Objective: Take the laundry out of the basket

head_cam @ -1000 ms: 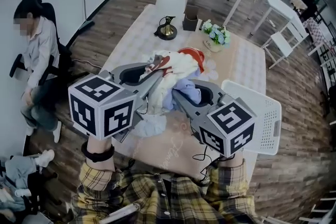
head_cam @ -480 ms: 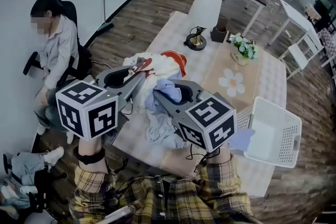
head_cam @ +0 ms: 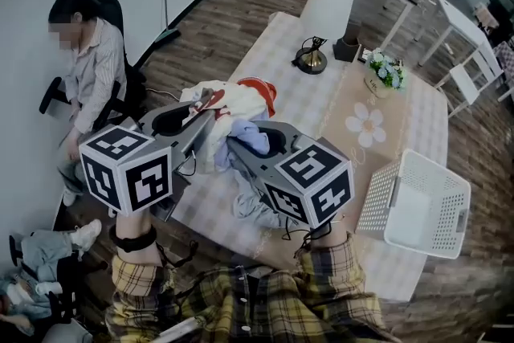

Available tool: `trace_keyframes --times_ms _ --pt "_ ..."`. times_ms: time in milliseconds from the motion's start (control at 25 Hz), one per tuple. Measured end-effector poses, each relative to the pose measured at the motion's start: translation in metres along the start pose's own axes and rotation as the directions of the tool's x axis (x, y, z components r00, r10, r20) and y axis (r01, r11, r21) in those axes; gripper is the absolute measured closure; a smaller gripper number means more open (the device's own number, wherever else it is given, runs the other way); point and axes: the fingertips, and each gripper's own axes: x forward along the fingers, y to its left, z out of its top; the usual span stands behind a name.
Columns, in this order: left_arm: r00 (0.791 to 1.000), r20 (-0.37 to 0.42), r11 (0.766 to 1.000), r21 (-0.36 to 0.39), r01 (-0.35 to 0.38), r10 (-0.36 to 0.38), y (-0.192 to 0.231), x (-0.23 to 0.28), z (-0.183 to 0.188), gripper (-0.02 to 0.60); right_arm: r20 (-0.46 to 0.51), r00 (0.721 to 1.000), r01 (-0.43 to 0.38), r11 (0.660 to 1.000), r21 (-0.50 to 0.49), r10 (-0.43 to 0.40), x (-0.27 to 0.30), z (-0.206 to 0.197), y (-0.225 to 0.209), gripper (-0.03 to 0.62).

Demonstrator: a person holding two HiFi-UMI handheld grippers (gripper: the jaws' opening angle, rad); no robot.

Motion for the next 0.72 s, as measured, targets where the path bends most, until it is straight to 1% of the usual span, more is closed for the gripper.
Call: trace_keyframes --times_ms 200,400,560,720 --pt "0.996 -0.042 0.996 -0.04 0.076 -0.078 -0.019 0.019 -0.027 0.477 -0.049 0.997 0.054 0.998 0.045 -0.052 -0.018 -0.033 -0.009 0.48" --pt "0.981 -0.127 0.988 -0.067 0.14 -0.148 -0.043 0.055 -0.076 0.472 -0.127 0.985 0.129 0.987 0.095 -0.116 -0.035 -0.093 -0.027 0.476" --pt "0.967 -0.193 0.986 -0.07 0.154 -0.165 -0.057 0.08 -0.127 0.465 -0.203 0.968 0.179 0.972 0.154 -0.146 -0.039 -0.149 -0.035 0.471" --pt "0.958 -0.24 0.986 -0.09 0.139 -0.157 -0.06 0.096 -0.173 0.449 -0.251 0.956 0.209 0.952 0.226 -0.15 -0.036 -0.197 -0.039 0.462"
